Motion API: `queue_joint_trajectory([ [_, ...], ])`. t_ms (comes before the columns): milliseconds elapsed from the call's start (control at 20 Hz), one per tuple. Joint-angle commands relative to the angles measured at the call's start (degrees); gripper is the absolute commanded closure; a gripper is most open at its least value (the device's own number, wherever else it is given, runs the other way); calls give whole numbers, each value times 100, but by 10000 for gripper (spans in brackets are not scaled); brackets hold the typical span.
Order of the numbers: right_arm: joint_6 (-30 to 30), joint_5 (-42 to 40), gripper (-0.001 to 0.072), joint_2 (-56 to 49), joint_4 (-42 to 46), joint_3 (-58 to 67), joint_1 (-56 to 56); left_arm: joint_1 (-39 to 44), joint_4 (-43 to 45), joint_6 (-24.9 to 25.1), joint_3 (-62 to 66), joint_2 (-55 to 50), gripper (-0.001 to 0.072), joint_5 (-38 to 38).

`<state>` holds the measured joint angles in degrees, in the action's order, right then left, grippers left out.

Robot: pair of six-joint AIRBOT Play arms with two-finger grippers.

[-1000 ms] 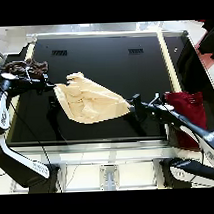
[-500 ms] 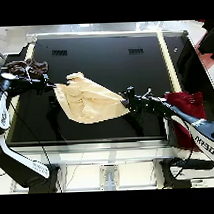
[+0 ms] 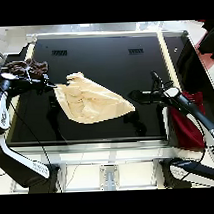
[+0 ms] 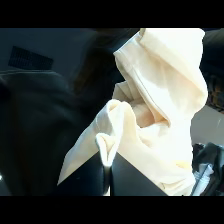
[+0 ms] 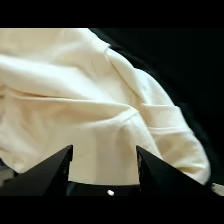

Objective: Fold the shirts.

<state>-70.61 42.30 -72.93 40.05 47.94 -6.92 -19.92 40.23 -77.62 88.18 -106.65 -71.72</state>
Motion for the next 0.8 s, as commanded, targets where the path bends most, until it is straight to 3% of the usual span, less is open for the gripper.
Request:
queue_joint_trajectory([
  [0,343,326,263,-186,1178,98,39,7,2,13,4,0,695,-9],
  [300,1340,608,263,-863,706,295,-79,9,2,11,4,0,695,13],
  [650,1475,608,266,-1615,704,1152,-568,13,9,13,4,0,695,11],
  [700,1473,599,332,-1676,706,1204,-568,13,26,15,4,0,695,13],
  [750,1447,562,468,-1718,704,1241,-568,13,44,24,4,-4,695,15],
])
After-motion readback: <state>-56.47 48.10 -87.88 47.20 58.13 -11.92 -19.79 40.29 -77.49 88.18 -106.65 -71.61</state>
